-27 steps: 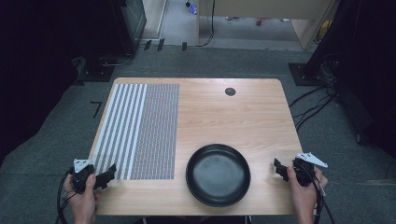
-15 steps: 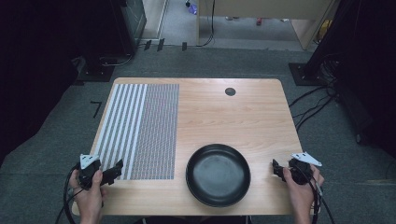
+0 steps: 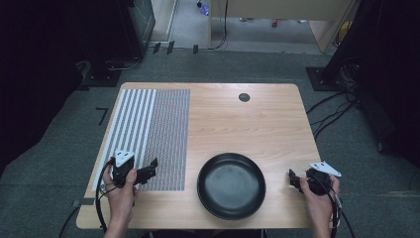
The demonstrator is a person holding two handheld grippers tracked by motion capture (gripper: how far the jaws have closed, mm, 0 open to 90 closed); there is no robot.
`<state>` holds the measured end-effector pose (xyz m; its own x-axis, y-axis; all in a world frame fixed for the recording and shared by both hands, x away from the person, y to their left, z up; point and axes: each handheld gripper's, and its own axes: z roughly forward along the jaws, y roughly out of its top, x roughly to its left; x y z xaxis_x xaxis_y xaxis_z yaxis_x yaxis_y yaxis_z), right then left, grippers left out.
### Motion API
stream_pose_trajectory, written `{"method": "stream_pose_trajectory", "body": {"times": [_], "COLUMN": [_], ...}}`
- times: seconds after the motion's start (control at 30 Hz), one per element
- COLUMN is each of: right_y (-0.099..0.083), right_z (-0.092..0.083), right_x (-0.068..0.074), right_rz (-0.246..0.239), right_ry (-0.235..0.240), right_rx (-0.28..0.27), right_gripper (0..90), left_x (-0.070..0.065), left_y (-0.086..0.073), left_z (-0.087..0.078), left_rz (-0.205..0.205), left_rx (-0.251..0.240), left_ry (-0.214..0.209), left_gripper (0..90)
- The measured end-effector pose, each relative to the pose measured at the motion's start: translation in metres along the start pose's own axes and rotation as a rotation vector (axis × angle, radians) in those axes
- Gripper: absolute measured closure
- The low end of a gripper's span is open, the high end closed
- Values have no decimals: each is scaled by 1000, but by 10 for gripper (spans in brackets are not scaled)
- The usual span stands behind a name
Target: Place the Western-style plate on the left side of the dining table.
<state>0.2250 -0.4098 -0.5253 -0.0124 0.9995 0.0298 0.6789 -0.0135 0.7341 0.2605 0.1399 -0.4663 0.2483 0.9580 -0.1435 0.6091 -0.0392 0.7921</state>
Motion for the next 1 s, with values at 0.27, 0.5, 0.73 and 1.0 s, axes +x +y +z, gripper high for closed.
{"method": "stream_pose_trajectory", "body": {"times": [0.27,0.5,0.73,1.0], "right_y": [0,-1,0,7], "right_z": [0,-1,-6,-18], "right_x": [0,0,3,15], "right_rz": [2,33,97,121], "right_ry": [-4,-5,46,94], "right_rx": [2,-6,-24,-61], "right_gripper": [135,139,142,148], "left_x": [-23,-40,-52,-66], "left_y": [-3,-6,-10,-14], "left_z": [5,7,10,10], "left_rz": [23,46,76,105], "left_rx": [15,29,47,57], "left_ry": [-73,-116,-129,-158], "left_gripper": [130,130,130,130]}}
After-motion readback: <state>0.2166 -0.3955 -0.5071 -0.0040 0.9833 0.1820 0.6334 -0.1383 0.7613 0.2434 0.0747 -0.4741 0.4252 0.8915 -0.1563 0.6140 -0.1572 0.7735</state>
